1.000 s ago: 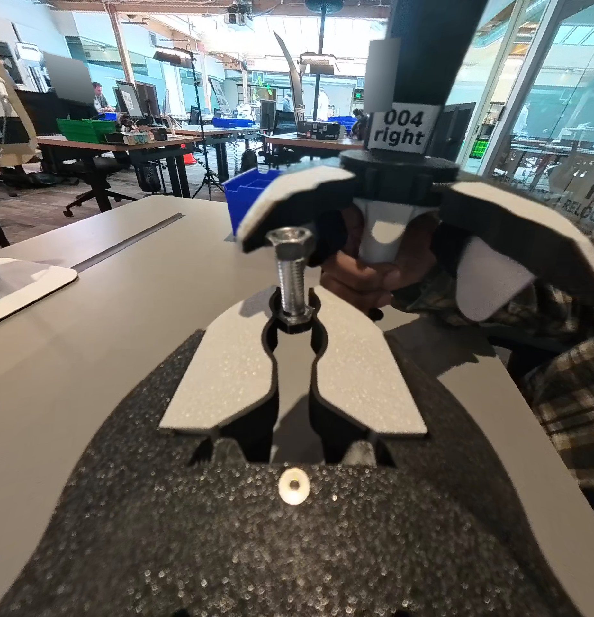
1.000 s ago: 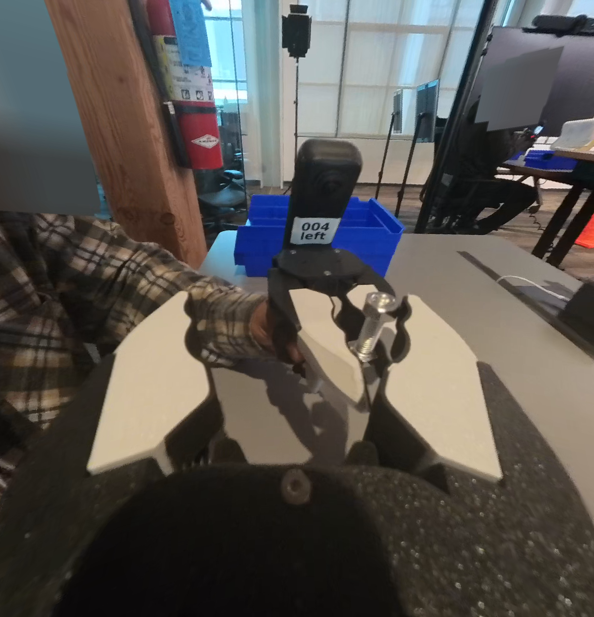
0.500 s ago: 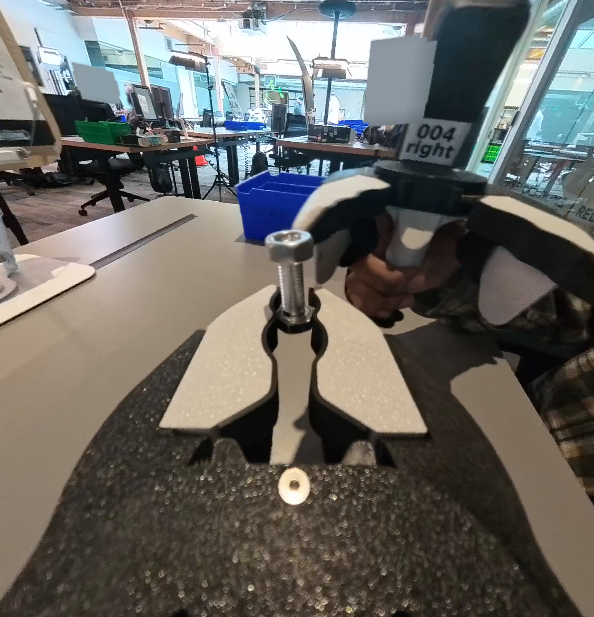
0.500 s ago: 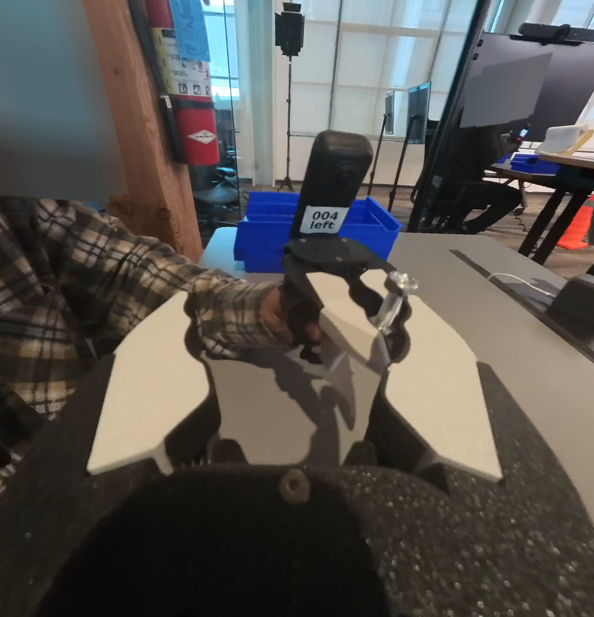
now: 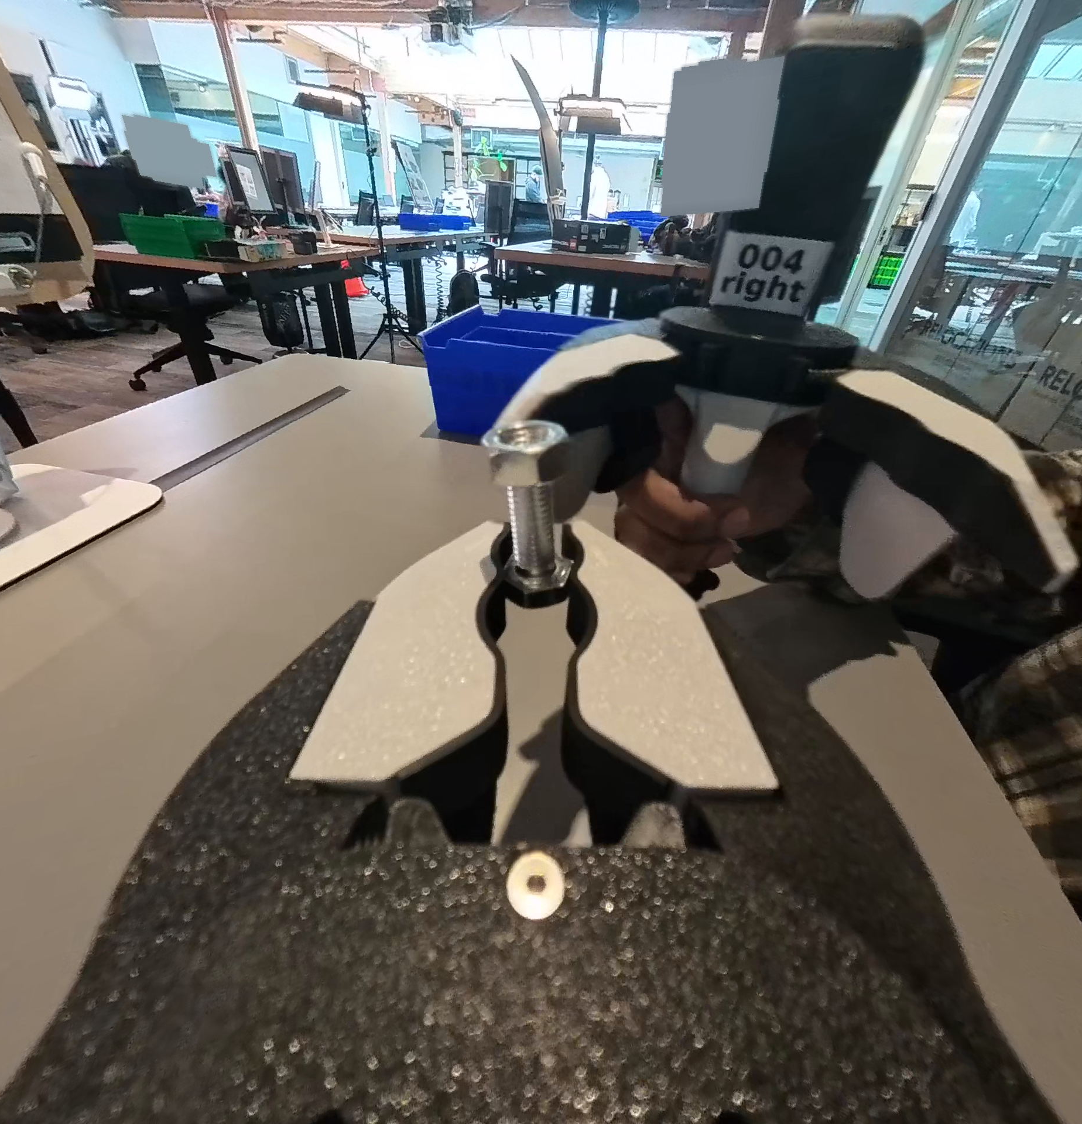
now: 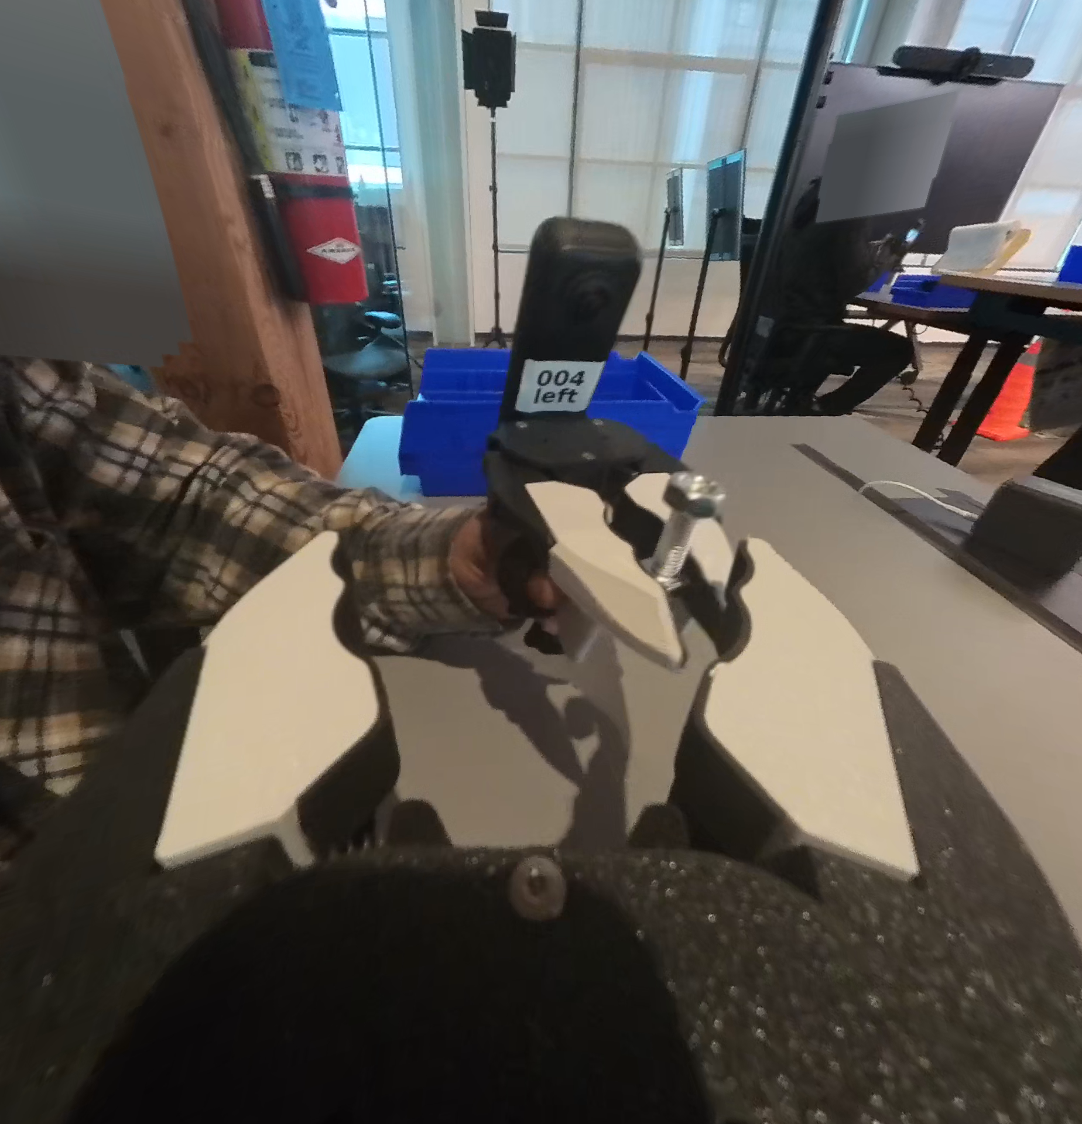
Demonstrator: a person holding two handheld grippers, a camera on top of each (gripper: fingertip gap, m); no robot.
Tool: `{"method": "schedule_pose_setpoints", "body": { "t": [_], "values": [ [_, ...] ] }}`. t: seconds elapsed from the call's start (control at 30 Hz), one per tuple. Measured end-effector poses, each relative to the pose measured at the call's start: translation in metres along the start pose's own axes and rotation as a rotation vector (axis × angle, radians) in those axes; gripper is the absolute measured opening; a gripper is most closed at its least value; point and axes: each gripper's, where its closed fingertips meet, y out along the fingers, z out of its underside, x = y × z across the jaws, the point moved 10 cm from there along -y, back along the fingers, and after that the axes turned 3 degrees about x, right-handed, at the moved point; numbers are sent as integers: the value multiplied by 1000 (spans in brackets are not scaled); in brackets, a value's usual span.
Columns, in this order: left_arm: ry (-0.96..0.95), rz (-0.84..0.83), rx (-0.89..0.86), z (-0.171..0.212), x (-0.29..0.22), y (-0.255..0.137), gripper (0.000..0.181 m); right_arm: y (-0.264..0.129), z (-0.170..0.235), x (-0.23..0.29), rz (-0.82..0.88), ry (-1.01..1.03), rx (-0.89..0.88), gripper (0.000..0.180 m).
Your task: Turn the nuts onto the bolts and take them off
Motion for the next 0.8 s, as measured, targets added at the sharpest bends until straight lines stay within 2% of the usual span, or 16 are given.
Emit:
{"method": "schedule_pose_setpoints", "body": {
  "t": [0.17,0.23,0.37,0.57,0.7,0.8],
  "values": [
    [8,0,3,0,-3,2,15,16,-5,-7,-56,22,-30,114],
    [9,-11,2,-1,-2,0,15,15,-3,0,-58,13,-14,118],
    [0,-21,2,-1,2,-3,15,3,-3,4,-19,1,-17,114],
    [15,-8,-3,-2,-2,0,15,18,-8,-4,-62,16,-25,116],
    [14,-24,0,-2,0,-3,15,3,-1,10,-39,-1,-17,115],
    [14,-14,5,-2,0,-2,15,1,-6,1,-4,16,-52,115]
  ]
}}
